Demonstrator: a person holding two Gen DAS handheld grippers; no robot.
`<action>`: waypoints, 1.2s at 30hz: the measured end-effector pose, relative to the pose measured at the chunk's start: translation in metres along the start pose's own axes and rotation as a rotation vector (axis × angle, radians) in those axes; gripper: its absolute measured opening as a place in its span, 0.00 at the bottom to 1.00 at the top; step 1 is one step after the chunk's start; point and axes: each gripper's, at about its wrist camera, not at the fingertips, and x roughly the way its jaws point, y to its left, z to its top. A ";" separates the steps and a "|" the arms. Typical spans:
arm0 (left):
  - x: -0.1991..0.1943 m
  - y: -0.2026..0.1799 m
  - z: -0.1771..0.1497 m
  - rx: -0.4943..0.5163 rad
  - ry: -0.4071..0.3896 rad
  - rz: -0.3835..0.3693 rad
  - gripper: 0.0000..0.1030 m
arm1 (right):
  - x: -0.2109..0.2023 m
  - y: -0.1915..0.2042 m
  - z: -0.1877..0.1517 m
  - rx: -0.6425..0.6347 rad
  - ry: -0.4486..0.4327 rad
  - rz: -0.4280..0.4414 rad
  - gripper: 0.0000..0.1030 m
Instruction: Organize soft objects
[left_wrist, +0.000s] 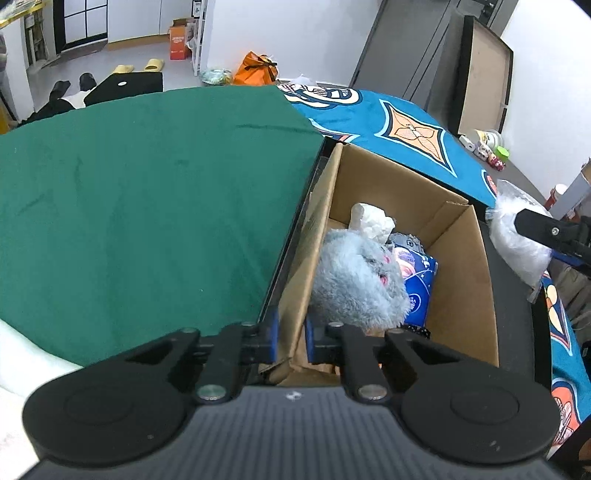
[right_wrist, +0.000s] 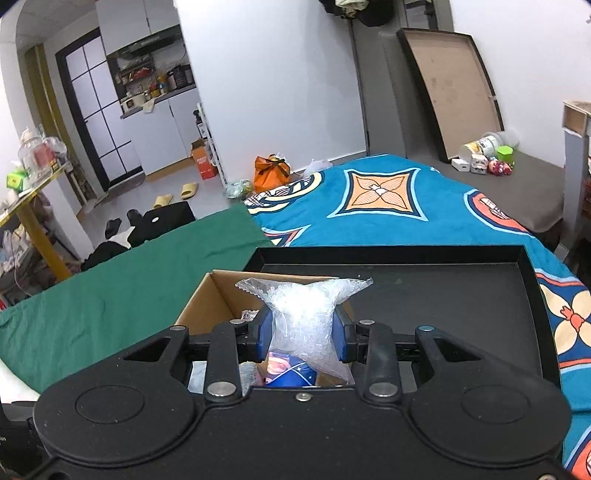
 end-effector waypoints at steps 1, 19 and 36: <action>0.000 0.001 0.000 0.000 -0.002 -0.003 0.13 | 0.000 0.002 0.000 -0.002 -0.001 0.000 0.31; -0.015 0.001 0.000 0.039 -0.023 -0.029 0.16 | -0.039 -0.015 -0.015 0.079 0.032 -0.045 0.69; -0.076 -0.036 0.002 0.102 -0.059 -0.071 0.35 | -0.107 -0.041 -0.016 0.150 -0.009 -0.048 0.83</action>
